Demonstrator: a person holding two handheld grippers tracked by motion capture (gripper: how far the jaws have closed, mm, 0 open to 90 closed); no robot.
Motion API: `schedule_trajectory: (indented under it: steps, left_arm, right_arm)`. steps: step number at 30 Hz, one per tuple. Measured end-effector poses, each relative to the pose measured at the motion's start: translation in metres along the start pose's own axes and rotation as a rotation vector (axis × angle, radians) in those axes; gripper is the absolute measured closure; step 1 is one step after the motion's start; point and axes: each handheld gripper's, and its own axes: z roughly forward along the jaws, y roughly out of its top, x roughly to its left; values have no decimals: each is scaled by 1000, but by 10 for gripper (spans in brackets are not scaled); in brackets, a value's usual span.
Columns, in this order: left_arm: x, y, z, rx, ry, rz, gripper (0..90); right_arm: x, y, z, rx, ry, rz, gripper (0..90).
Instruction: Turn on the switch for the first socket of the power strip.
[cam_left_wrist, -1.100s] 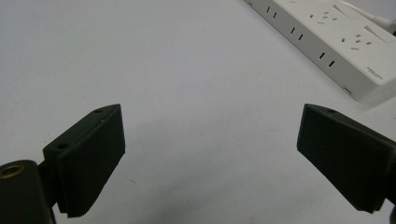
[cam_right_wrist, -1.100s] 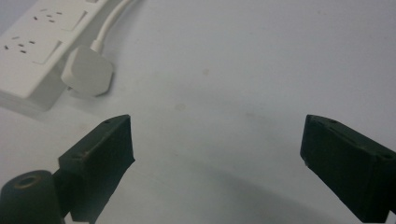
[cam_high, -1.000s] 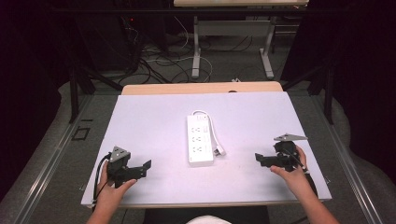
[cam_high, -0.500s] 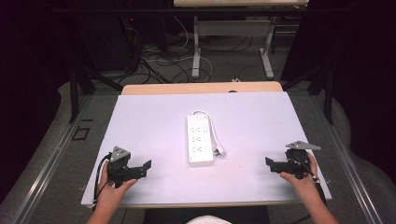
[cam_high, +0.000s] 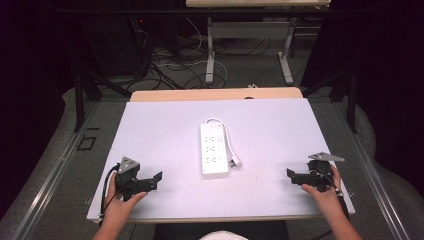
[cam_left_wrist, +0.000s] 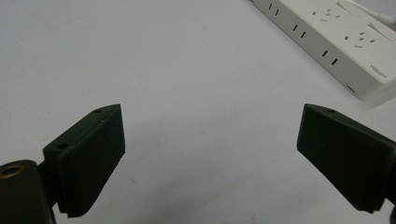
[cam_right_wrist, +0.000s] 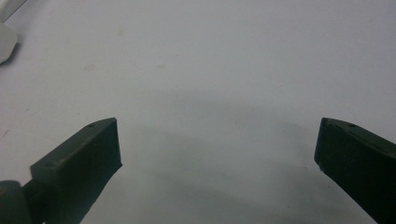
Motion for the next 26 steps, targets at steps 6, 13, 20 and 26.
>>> schedule_trajectory:
  steps: [6,13,20,26]
  left_arm:
    - [0,0,0,4,-1,1,75]
    - [1,0,1,3,-1,-3,75]
    - [2,1,1,4,0,-6,75]
    - [4,1,0,-3,7,-10,75]
  right_arm:
    - [-3,-1,2,12,-9,13,0]
    - [-11,-1,1,9,-15,36,0]
    - [-15,-1,1,12,-17,66,0]
    - [-15,-1,-1,3,-15,71,0]
